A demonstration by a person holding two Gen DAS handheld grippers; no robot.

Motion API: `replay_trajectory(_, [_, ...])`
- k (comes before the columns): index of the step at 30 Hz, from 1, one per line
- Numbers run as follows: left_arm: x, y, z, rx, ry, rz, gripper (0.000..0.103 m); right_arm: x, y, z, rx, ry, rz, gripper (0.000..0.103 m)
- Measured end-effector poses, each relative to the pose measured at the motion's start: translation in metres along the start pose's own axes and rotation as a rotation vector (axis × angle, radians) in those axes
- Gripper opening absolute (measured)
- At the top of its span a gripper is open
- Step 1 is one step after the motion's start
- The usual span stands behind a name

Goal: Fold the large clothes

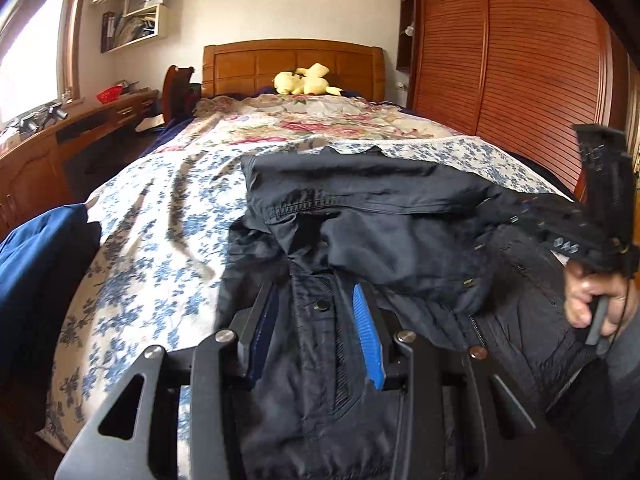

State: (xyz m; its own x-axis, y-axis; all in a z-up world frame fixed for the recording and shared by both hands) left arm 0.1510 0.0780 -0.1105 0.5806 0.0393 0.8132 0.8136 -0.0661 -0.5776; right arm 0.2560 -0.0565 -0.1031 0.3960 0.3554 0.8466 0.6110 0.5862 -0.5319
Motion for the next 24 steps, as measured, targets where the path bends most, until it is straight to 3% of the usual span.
replay_trajectory(12, [0.018, 0.025, -0.039, -0.055, 0.071, -0.009, 0.037, -0.035, -0.045, -0.067, -0.138, 0.111, 0.068, 0.006])
replay_trajectory(19, [0.034, 0.048, -0.060, -0.096, 0.086, -0.015, 0.037, -0.054, -0.039, -0.090, -0.256, 0.138, 0.138, 0.007])
replay_trajectory(23, [0.043, 0.064, -0.073, -0.111, 0.112, -0.023, 0.037, -0.058, -0.033, -0.096, -0.300, 0.141, 0.150, 0.022])
replay_trajectory(24, [0.045, 0.068, -0.077, -0.116, 0.119, -0.024, 0.037, -0.059, -0.034, -0.097, -0.312, 0.140, 0.147, 0.032])
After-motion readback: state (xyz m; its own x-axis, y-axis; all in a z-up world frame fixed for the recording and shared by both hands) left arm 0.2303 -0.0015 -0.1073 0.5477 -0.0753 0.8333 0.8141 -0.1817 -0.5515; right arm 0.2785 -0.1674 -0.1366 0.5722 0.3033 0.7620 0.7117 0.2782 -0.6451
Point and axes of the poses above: each gripper's, at about its wrist camera, not at the fingertips, and y roughly the way its jaws point, z to its left, x to its top, the point moved 1 cm from there along y, roughly the way its jaws point
